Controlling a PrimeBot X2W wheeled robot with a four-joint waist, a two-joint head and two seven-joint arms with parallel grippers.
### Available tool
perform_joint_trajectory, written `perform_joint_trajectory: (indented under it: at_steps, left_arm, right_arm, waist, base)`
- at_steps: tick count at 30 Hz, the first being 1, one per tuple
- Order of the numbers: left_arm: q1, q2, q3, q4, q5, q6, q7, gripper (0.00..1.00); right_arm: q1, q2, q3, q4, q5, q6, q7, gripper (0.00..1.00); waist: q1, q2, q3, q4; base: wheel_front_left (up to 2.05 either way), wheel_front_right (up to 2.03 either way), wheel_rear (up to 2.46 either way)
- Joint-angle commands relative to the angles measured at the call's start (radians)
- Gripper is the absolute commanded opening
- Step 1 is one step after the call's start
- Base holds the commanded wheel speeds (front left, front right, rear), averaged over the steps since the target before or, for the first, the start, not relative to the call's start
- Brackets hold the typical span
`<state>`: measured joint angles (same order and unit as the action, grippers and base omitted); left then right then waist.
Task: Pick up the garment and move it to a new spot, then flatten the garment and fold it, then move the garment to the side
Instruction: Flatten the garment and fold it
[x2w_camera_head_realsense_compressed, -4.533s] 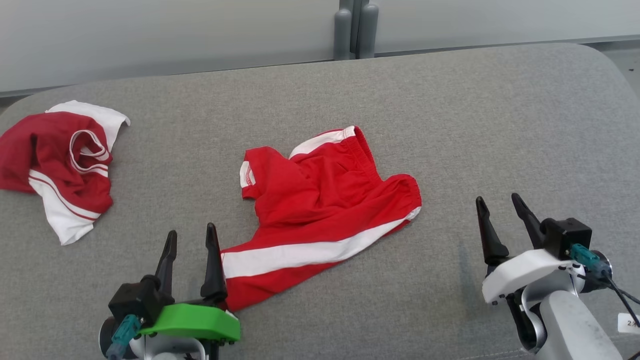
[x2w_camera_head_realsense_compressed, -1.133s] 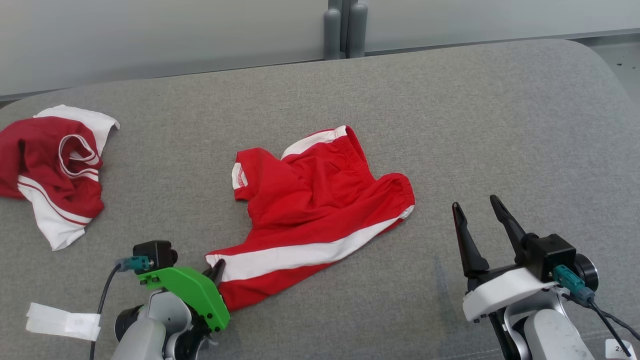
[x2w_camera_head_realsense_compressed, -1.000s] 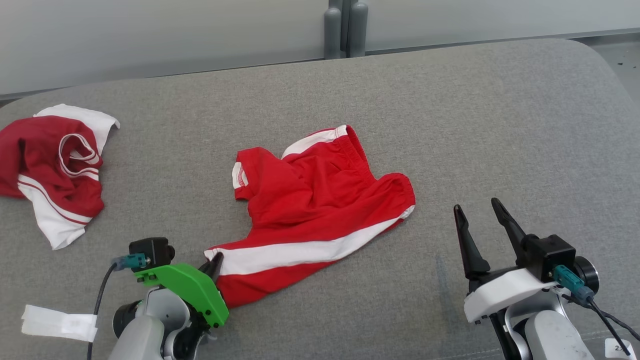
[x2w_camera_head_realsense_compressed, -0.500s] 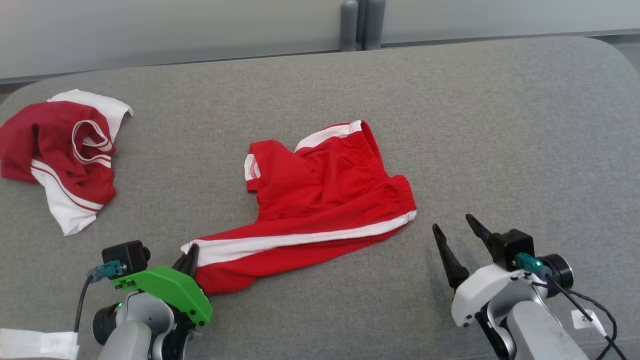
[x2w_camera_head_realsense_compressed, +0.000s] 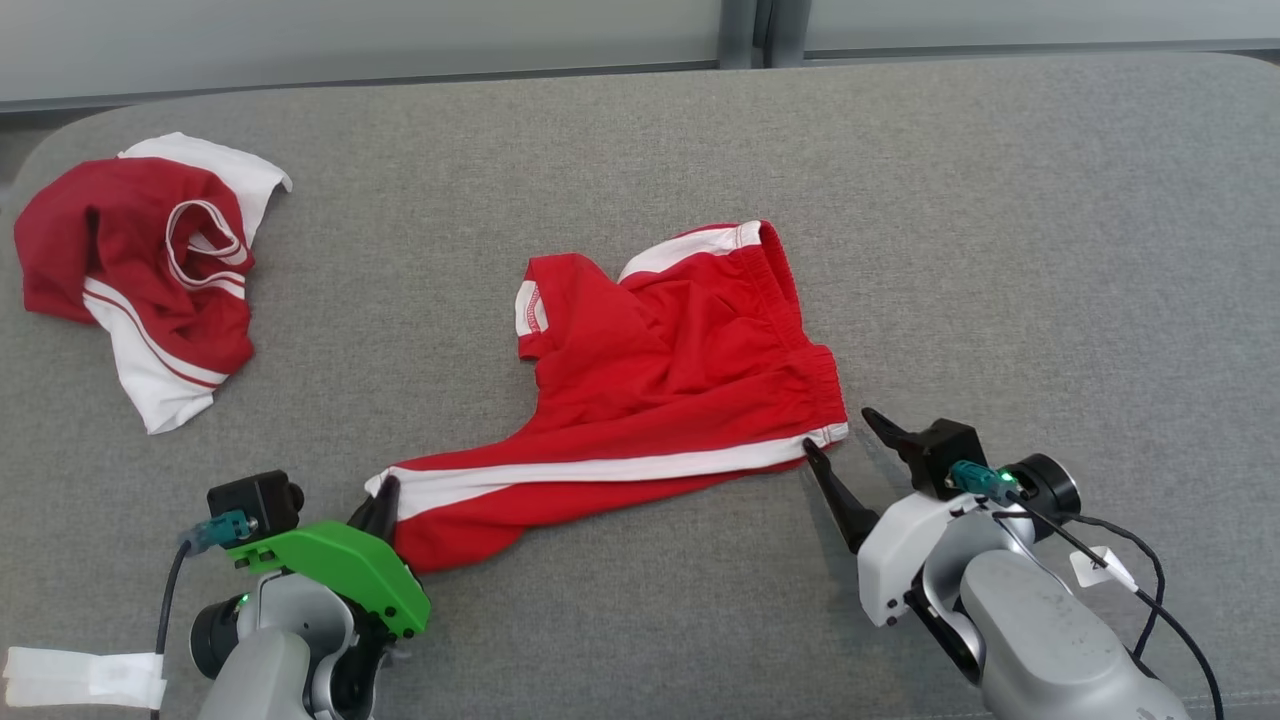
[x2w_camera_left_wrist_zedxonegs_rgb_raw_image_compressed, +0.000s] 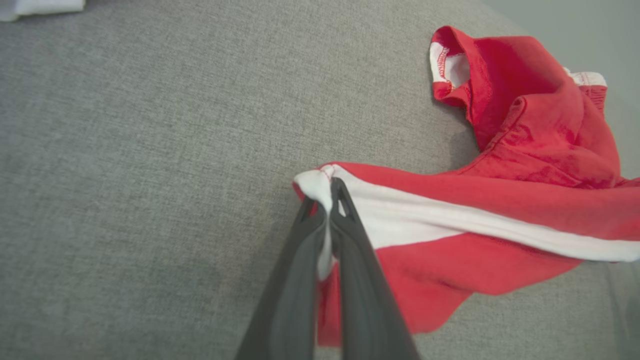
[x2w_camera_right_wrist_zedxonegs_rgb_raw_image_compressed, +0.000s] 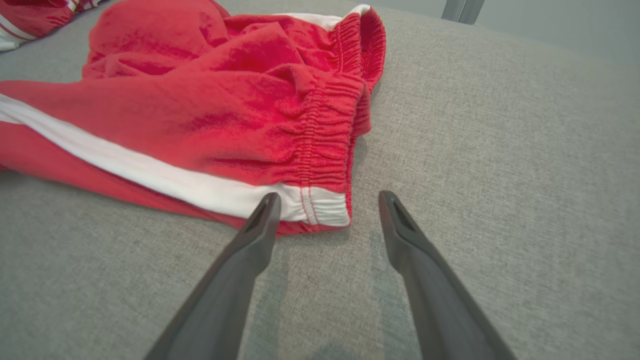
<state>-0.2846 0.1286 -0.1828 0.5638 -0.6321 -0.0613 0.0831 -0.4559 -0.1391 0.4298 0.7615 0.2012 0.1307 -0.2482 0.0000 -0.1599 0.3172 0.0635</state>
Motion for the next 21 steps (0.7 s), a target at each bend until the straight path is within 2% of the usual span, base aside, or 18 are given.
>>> perform_joint_trajectory:
  at_steps: [1, 3, 4, 7, 11, 15, 16, 21]
  left_arm:
    - [-0.017, -0.001, -0.001, 0.01, -0.006, -0.003, -0.009, 0.0]
    - [-0.019, -0.001, -0.002, 0.012, -0.007, -0.004, -0.01, 0.0]
    - [-0.02, -0.001, -0.002, 0.015, -0.009, -0.006, -0.012, 0.0]
    - [-0.025, 0.001, -0.003, 0.023, -0.012, -0.008, -0.017, 0.0]
    - [-0.03, 0.006, -0.005, 0.033, -0.013, -0.01, -0.022, 0.0]
    - [-0.029, 0.006, -0.007, 0.037, -0.017, -0.011, -0.026, 0.0]
    - [-0.028, 0.006, -0.007, 0.038, -0.018, -0.011, -0.026, 0.0]
    - [-0.012, 0.008, -0.002, 0.033, -0.023, -0.012, -0.045, 0.0]
  right_arm:
    - [-0.022, -0.003, 0.032, 0.026, 0.023, 0.0, -0.01, 1.0]
    - [-0.03, -0.006, 0.047, 0.035, 0.028, 0.0, -0.012, 0.98]
    - [-0.037, -0.009, 0.06, 0.045, 0.035, 0.0, -0.012, 0.92]
    - [-0.054, -0.011, 0.094, 0.068, 0.055, 0.0, -0.017, 0.56]
    - [-0.073, -0.014, 0.123, 0.088, 0.075, 0.0, -0.018, 0.35]
    - [-0.076, -0.019, 0.141, 0.077, 0.088, 0.0, -0.019, 0.03]
    - [-0.075, -0.021, 0.145, 0.071, 0.089, 0.0, -0.019, 0.0]
    - [-0.059, -0.03, 0.149, 0.019, 0.104, 0.0, -0.018, 0.0]
  waist:
    - [0.0, 0.0, 0.007, 0.009]
    - [0.0, 0.0, 0.008, 0.011]
    - [0.0, 0.0, 0.009, 0.012]
    - [0.0, 0.0, 0.01, 0.015]
    - [0.0, 0.0, 0.009, 0.018]
    - [0.0, 0.0, 0.003, 0.016]
    - [0.0, 0.0, 0.002, 0.015]
    - [0.0, 0.0, -0.011, 0.006]
  base:
    - [0.0, 0.0, 0.0]
    - [0.0, 0.0, 0.0]
    - [0.0, 0.0, 0.0]
    - [0.0, 0.0, 0.0]
    - [0.0, 0.0, 0.0]
    - [0.0, 0.0, 0.0]
    - [0.0, 0.0, 0.0]
    - [0.0, 0.0, 0.0]
